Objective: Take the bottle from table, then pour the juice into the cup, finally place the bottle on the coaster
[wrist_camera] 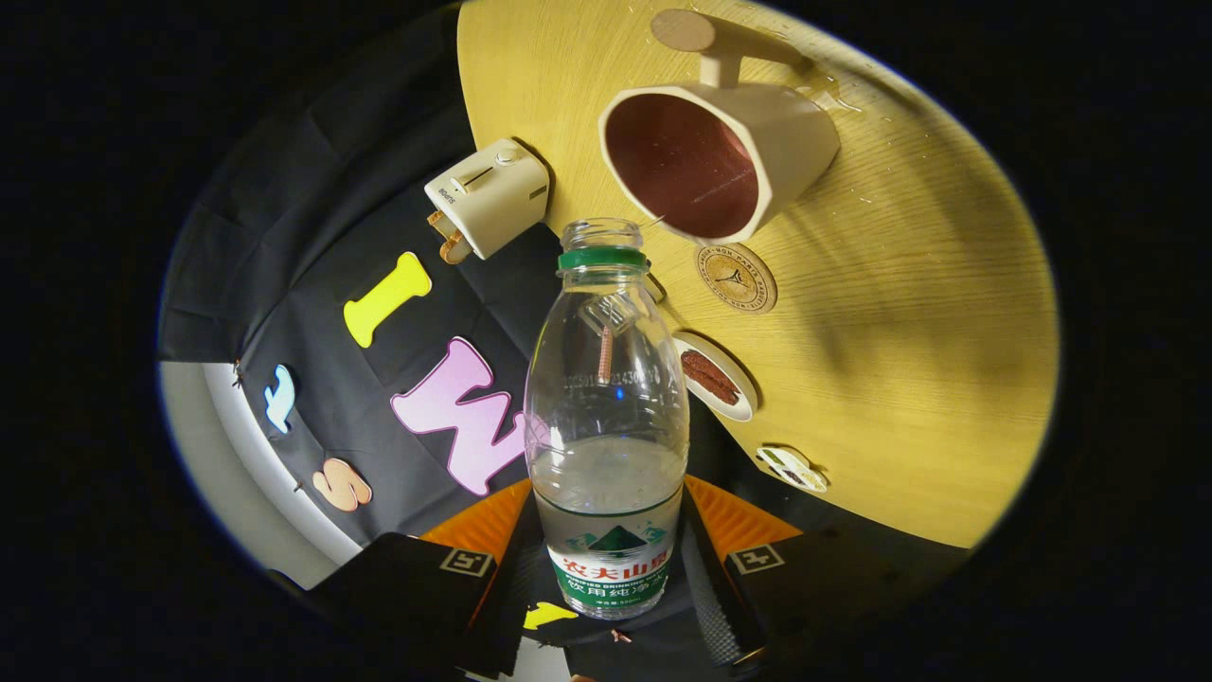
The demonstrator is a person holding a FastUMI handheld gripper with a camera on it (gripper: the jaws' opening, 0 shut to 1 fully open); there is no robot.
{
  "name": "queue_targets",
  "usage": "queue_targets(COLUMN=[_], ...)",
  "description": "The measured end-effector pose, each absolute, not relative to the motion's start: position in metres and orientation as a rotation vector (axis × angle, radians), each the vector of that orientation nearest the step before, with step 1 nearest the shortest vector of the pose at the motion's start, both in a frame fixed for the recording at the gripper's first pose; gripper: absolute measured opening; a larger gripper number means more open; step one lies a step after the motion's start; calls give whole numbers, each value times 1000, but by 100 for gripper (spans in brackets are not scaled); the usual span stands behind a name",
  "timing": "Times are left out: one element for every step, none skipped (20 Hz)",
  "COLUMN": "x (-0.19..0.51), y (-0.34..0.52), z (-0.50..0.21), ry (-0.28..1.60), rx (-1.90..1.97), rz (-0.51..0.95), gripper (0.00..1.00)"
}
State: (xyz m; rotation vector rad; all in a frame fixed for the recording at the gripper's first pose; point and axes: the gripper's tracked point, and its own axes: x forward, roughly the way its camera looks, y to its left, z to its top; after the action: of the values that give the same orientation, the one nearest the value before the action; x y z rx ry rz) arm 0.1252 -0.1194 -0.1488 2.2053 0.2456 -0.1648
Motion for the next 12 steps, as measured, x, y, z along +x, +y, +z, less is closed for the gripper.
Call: queue_targets(x=[125,126,126,125,126,127,127,127,126,127,127,127], y=[-120,-121,-121,-122,-122,-123,-122,-122,-122,-123,-124,-124], z=[-146,-146,-145,-145,-144,-145,-145,-144,-144,-144,-144,-144], ry=[245,247,248,247,244,241,244,247,248,245,241,237], rx=[2210,2212,2215,2217,2218,2218,2216,2215,2213,2210,2208,2203], rz=[-164,-164,-165,-167,-171,-172,-172,-169,-167,-166,-165,-162], gripper=[75,75,75,75,75,75,75,75,75,75,75,75])
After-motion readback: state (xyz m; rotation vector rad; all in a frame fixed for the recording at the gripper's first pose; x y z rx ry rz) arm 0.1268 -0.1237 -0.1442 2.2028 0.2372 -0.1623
